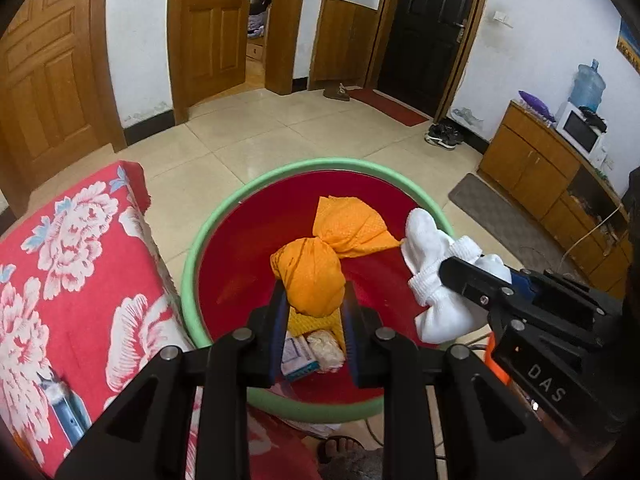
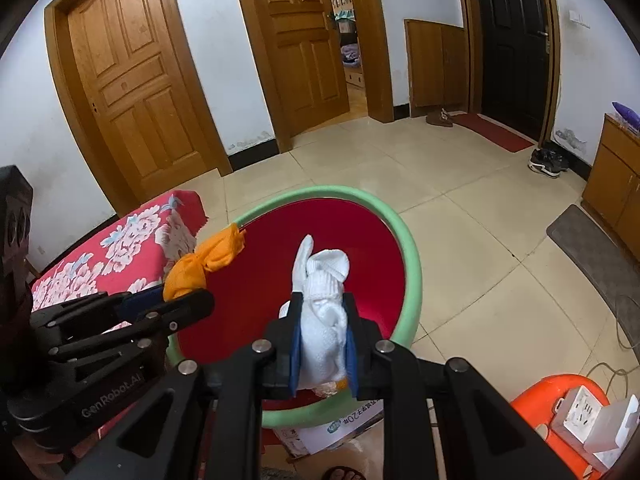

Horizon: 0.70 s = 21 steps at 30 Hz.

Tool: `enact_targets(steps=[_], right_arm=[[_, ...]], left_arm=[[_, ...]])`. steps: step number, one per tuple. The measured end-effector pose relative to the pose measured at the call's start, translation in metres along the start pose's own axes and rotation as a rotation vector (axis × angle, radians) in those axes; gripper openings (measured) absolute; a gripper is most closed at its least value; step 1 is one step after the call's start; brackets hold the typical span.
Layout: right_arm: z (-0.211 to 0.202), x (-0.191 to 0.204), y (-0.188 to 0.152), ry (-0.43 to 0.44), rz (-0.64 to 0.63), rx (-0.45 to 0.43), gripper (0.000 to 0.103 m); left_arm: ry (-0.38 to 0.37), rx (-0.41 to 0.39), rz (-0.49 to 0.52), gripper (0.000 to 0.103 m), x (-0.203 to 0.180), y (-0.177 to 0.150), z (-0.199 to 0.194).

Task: Collect trash
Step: 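Carry candy and socks over the red basin and open both tools to drop them, then move both tools back over the table toward the snack bag and plastic bag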

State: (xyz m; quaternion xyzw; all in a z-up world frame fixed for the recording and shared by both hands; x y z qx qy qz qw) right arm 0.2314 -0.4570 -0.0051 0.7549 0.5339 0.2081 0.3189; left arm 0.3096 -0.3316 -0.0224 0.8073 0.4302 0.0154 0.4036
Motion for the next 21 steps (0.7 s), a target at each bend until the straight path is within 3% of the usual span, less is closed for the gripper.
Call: enact_targets(steps=[4, 5, 7, 9, 11, 21], right_arm=[[0.006, 0.001, -0.001, 0.002, 0.013, -0.005, 0.028], [0.005, 0.002, -0.001, -0.001, 0.001, -0.020, 0.043], [0.002, 0.003, 0.001, -0.041, -0.014, -0.049, 0.058], [0.001, -0.001, 0.002, -0.069, -0.005, -0.066, 0.068], [0.004, -0.008, 0.004, -0.040, 0.025, -0.048, 0.070], [-0.008, -0.019, 0.000, -0.023, 0.051, -0.025, 0.070]], left_arm=[[0.012, 0.000, 0.009, 0.034, 0.000, 0.002, 0.003], [0.025, -0.003, 0.009, 0.035, -0.001, 0.003, 0.005], [0.056, -0.011, 0.004, 0.045, 0.001, 0.005, 0.007], [0.044, -0.015, -0.023, 0.052, 0.007, 0.005, 0.006], [0.032, -0.013, -0.036, 0.058, 0.011, 0.005, 0.005], [0.032, -0.011, -0.023, 0.058, 0.006, -0.002, -0.011]])
Point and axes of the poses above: each gripper's, at about its wrist camera, not at the fingertips, and z roughly the way its jaws point, x to its left, y to its top, the point moved 1 cm from there along z, roughly the way its jaws point, and after that the axes turned 14 degrees about -y, right-handed, at the moved point
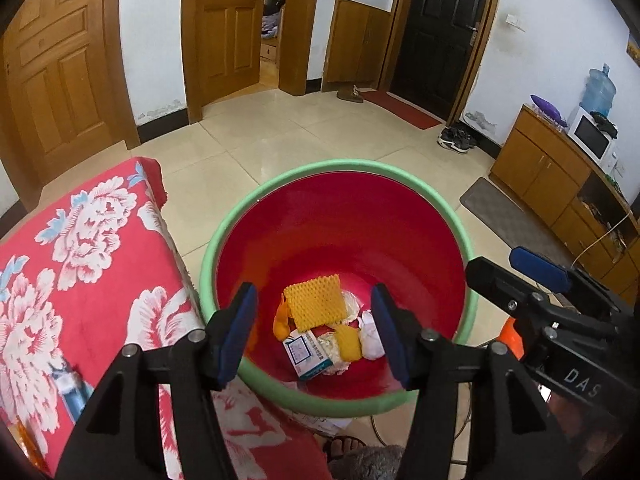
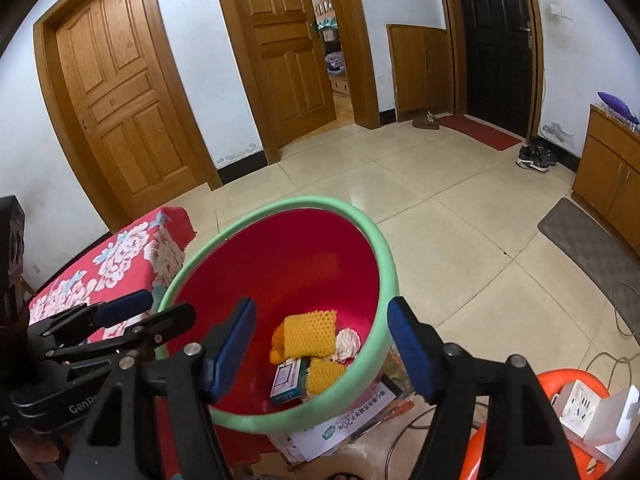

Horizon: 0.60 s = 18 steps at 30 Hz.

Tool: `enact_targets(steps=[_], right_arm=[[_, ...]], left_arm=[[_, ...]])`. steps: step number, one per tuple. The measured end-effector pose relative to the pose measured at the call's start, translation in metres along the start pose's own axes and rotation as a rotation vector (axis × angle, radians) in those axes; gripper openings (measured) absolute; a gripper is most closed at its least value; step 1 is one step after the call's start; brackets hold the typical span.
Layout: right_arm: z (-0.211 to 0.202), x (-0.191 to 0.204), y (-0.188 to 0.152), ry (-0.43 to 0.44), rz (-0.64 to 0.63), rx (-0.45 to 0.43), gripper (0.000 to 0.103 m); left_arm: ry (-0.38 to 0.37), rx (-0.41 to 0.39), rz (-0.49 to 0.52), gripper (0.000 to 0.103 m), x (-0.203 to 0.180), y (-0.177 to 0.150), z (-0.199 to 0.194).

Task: Collect trash
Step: 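Move both tools back over the table toward the snack bag and plastic bag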

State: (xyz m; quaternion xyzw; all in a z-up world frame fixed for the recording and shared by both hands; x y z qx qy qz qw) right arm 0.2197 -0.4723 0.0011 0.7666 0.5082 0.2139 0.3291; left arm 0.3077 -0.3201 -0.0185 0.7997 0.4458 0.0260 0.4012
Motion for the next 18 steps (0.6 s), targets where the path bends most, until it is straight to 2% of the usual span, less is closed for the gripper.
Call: enact_targets(steps=[18], right_arm=[[-0.076, 0.029, -0.030, 0.078, -0.049, -0.022, 0.070]], left_arm=[[0.018, -0.039, -0.029, 0.058, -0.008, -0.042, -0.079]])
Point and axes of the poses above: each gripper's, at about its wrist camera, not at the fingertips, and z roughly the way its jaws point, x to its left, y to its top, the point moved 1 cm from there along z, roughly the way its jaws point, and after that the axes turned 14 degrees about -y, right-handed, at the moved point
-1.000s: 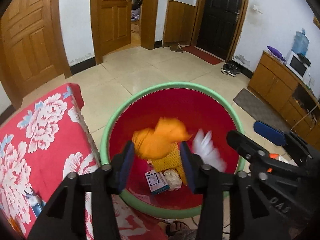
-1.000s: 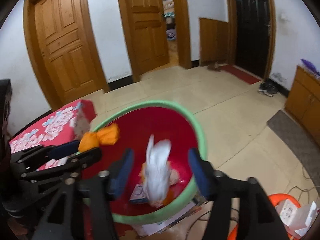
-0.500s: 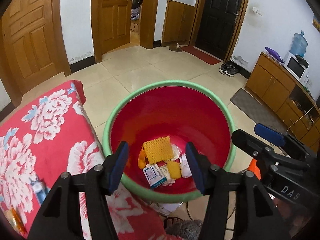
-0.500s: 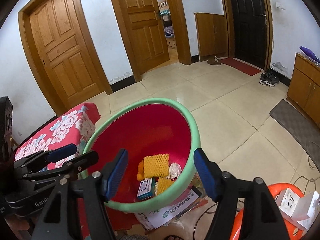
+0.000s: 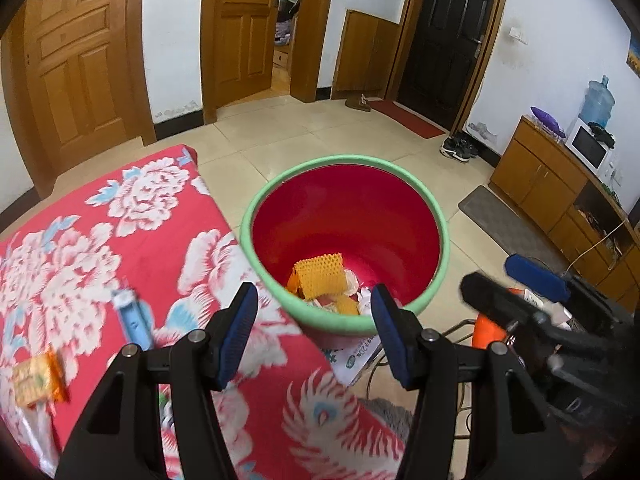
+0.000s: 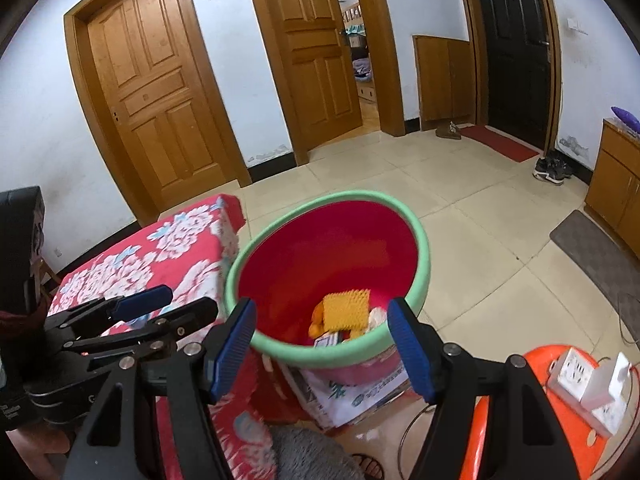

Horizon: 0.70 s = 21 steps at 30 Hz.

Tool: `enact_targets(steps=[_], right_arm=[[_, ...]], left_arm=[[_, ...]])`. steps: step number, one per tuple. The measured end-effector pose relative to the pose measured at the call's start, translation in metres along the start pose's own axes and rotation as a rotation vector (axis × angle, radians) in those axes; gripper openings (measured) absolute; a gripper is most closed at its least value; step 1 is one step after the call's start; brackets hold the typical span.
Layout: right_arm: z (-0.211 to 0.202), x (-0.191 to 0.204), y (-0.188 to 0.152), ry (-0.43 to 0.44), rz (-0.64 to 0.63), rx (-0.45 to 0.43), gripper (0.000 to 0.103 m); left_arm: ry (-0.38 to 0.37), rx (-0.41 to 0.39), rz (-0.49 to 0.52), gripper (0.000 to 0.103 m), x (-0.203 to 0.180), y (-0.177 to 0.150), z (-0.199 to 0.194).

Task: Collect trash
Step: 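Move both tools back over the table toward the snack bag and plastic bag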

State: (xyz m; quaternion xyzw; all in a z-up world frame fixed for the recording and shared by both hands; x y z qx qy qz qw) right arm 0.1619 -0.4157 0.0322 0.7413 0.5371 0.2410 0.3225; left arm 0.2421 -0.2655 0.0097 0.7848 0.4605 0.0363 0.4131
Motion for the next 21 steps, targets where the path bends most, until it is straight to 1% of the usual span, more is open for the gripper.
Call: enact_targets(steps=[2, 7, 9, 12, 21], right_arm=[[-0.004, 0.006, -0.006, 0.012, -0.009, 0.005, 0.070], [-0.017, 0.024, -0.019, 0.033, -0.037, 0.012, 0.070], [-0.022, 0.030, -0.023, 0.034, -0.053, 0.009, 0.070], [-0.031, 0.038, -0.028, 0.038, -0.075, 0.008, 0.070], [-0.050, 0.054, -0.041, 0.059, -0.088, 0.007, 0.070]], left_arm=[[0.024, -0.010, 0.007, 0.058, 0.001, -0.006, -0.011], [0.026, -0.028, -0.027, 0.058, 0.012, -0.020, -0.035], [0.033, -0.032, -0.032, 0.058, 0.012, -0.027, -0.040], [0.021, -0.029, -0.052, 0.058, 0.017, -0.036, -0.047], [0.036, -0.048, -0.062, 0.058, 0.022, -0.057, -0.070]])
Point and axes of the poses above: each gripper's, at about its wrist camera, not at the fingertips, and z roughly the way its jaws point, x to its left, y to its top, the point moved 1 cm from there along z, roughly the way its jaws point, and after that the axes turned 14 degrees about -y, right-handed, at the moved point
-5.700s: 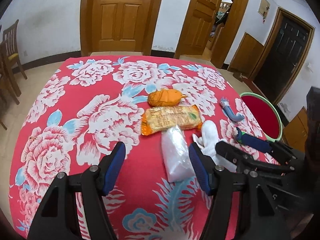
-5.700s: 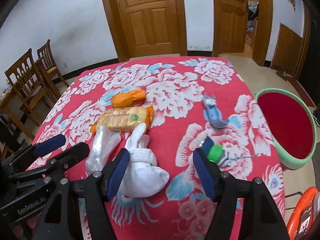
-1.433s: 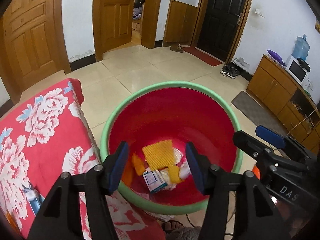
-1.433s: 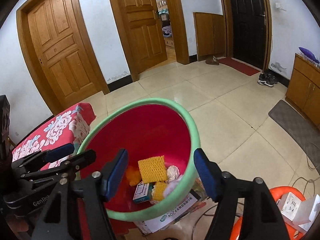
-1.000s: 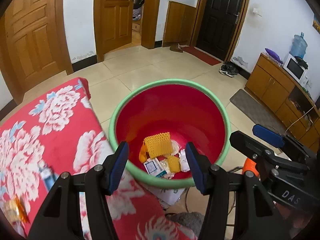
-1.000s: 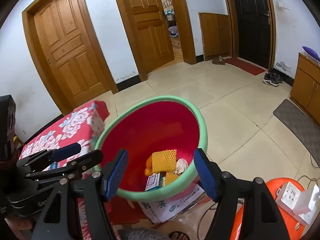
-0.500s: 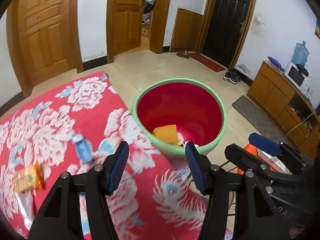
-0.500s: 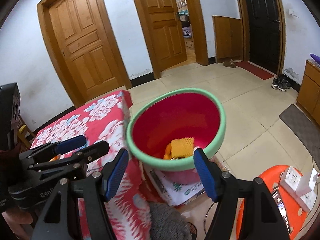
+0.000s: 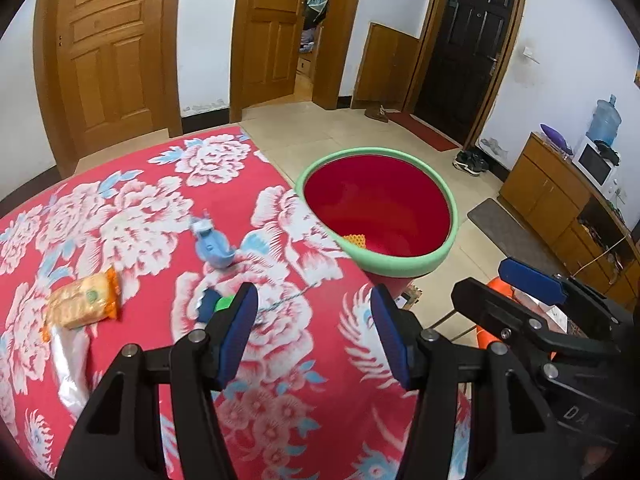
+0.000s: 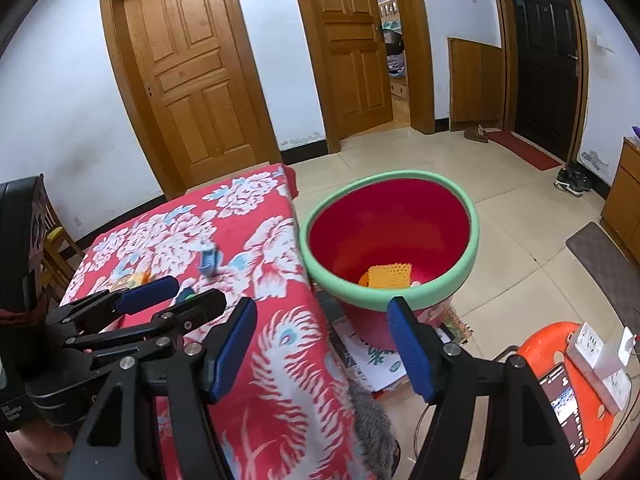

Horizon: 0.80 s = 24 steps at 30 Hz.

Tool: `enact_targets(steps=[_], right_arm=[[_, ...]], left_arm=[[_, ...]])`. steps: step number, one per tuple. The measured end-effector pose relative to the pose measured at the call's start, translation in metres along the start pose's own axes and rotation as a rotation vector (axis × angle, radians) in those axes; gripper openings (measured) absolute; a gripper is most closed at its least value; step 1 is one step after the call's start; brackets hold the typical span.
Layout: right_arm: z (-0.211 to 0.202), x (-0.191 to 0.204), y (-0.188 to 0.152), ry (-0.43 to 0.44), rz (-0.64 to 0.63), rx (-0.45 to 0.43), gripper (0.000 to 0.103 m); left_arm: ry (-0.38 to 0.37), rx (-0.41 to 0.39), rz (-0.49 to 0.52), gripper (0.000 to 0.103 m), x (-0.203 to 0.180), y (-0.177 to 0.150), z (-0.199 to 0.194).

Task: Collect trash
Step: 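Move both tools back over the table toward the snack bag and plastic bag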

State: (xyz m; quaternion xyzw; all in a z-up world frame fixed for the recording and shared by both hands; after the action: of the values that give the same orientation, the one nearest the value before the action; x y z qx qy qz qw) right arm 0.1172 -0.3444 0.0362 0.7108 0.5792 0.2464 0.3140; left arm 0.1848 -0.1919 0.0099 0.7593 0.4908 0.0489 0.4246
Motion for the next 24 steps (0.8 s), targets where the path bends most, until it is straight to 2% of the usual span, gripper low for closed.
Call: enact_targets(steps=[10, 15, 24], right_arm=[[-0.003, 0.040, -0.008, 0.063, -0.057, 0.007, 0.070], [0.001, 0.069, -0.011, 0.114, -0.091, 0.016, 0.070], [0.002, 0.127, -0.013, 0.215, -0.180, 0.021, 0.070]], left_arm=[[0.049, -0.016, -0.061, 0.058, 0.034, -0.017, -0.027], [0.118, -0.041, -0.081, 0.059, 0.057, -0.025, -0.050], [0.220, -0.079, -0.191, 0.059, 0.110, -0.051, -0.099]])
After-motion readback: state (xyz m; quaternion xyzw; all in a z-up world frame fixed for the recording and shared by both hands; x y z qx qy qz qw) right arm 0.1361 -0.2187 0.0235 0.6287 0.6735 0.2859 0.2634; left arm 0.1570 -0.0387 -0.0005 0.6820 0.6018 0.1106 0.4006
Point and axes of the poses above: each gripper's, at about its wrist camera, not at the fingertips, and z roughly the way its jaws point, x to its left, y to its top, the point moved 1 cm from there along z, roughly the way its jaws point, and after that the axes turned 14 degrees about -y, right-handed, at the moved point
